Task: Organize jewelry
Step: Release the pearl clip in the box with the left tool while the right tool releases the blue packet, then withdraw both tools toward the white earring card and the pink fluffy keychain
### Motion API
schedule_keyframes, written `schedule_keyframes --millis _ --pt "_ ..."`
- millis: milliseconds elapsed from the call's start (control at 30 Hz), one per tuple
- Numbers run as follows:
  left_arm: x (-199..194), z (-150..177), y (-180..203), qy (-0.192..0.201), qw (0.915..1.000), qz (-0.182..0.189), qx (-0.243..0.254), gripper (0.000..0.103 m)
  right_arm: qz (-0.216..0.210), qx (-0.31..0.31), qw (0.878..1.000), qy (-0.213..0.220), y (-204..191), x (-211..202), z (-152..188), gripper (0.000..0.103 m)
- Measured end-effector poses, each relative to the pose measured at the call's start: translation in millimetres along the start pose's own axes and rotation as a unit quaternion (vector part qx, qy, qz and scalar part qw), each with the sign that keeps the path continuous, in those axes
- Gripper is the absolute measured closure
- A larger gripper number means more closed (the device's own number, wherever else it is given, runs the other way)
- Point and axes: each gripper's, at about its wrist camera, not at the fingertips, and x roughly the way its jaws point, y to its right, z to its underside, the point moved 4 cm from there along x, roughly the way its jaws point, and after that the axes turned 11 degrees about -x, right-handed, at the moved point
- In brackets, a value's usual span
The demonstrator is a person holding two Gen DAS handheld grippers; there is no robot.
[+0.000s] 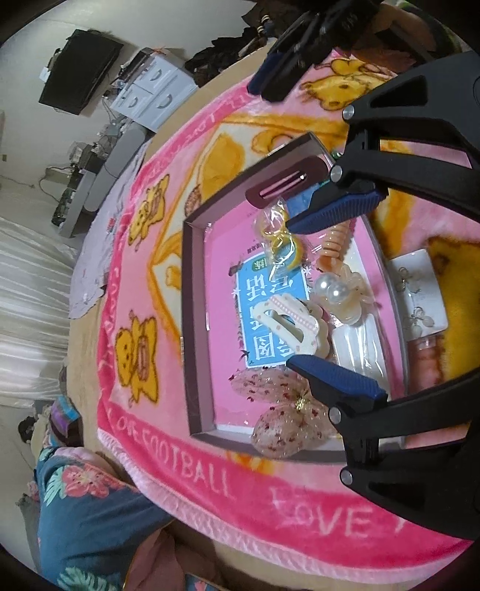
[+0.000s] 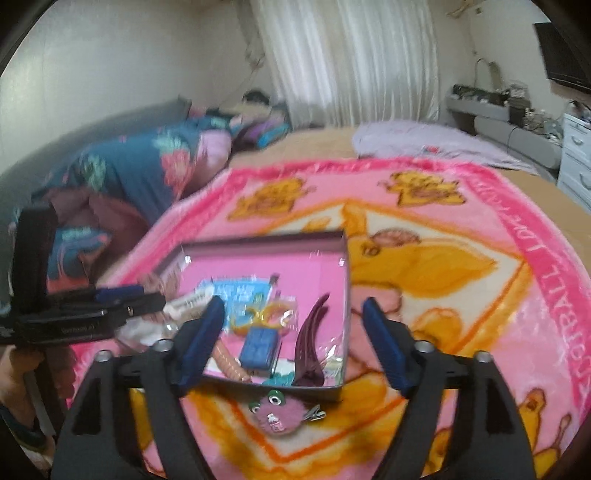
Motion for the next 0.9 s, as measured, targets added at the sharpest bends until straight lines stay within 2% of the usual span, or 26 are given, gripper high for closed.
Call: schedule_keyframes --millis 133,300,533,900 --pt "-19 -1 2 0.025 0.9997 -0.005 0.001 0.029 0.005 0.000 1.000 0.027 2 -21 -4 0.016" --pt "-42 0 5 0.046 0.9989 -0.007 0.001 0.015 -0.003 -0.001 0.999 0.033 1 -38 -2 0.015" --pt "-60 16 12 0.056 0.9983 -0.012 0.013 0.010 -0.012 -0.012 1.000 0.024 -9 -49 8 0.013" --pt "-61 47 1 0.037 0.9986 -0.038 0.008 0.010 -0.009 -0.038 0.999 -0.013 -19 -50 31 0.013"
